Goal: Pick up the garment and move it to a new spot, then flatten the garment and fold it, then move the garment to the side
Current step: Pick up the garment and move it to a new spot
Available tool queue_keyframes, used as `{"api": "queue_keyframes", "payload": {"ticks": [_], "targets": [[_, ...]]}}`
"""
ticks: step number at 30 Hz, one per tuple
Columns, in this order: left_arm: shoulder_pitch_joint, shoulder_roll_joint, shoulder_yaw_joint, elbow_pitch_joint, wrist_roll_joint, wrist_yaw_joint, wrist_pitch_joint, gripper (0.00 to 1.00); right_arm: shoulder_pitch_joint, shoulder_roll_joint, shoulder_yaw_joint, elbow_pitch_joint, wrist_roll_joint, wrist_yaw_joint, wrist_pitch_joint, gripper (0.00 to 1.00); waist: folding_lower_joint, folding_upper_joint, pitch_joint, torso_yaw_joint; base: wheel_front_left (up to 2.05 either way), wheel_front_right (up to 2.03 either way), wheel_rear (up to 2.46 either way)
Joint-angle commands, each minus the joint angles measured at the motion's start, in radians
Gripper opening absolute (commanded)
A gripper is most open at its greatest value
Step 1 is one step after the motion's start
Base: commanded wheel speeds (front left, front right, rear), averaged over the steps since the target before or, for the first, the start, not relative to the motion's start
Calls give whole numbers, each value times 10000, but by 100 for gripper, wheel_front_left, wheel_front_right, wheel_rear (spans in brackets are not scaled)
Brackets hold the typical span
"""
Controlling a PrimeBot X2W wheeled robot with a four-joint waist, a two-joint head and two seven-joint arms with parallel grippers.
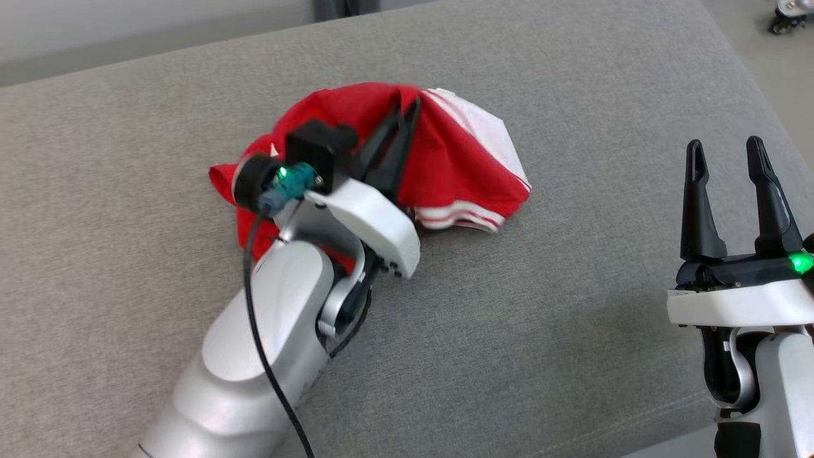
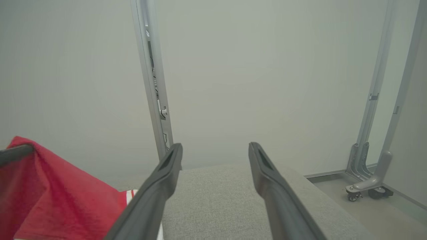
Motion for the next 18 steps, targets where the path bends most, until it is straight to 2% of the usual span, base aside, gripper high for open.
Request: {"api": "queue_keyframes", "payload": {"ticks": [1,2,8,13,18], "targets": [[101,57,-81,174,31,-73,-25,81,-46,-39,-17,-56,67,-3,-14,100,0,0,105,-115,0,0,0],[111,53,-204,414,-31,-128,29,100,-28,-38,-17,-62,75,-3,-14,100,0,0,106,-122,0,0,0],[-47,57,-445,782,-301,-306,-365,100,84,-38,11,25,-116,-3,-15,100,0,0,-30,261,0,0,0],[-150,213,-254,535,-203,-157,-836,100,174,-41,45,59,-304,-3,-15,100,0,0,-362,869,0,0,0],[204,783,98,71,-68,157,-1228,100,311,-44,256,41,-541,-3,-15,100,0,0,-794,1531,0,0,0]]}}
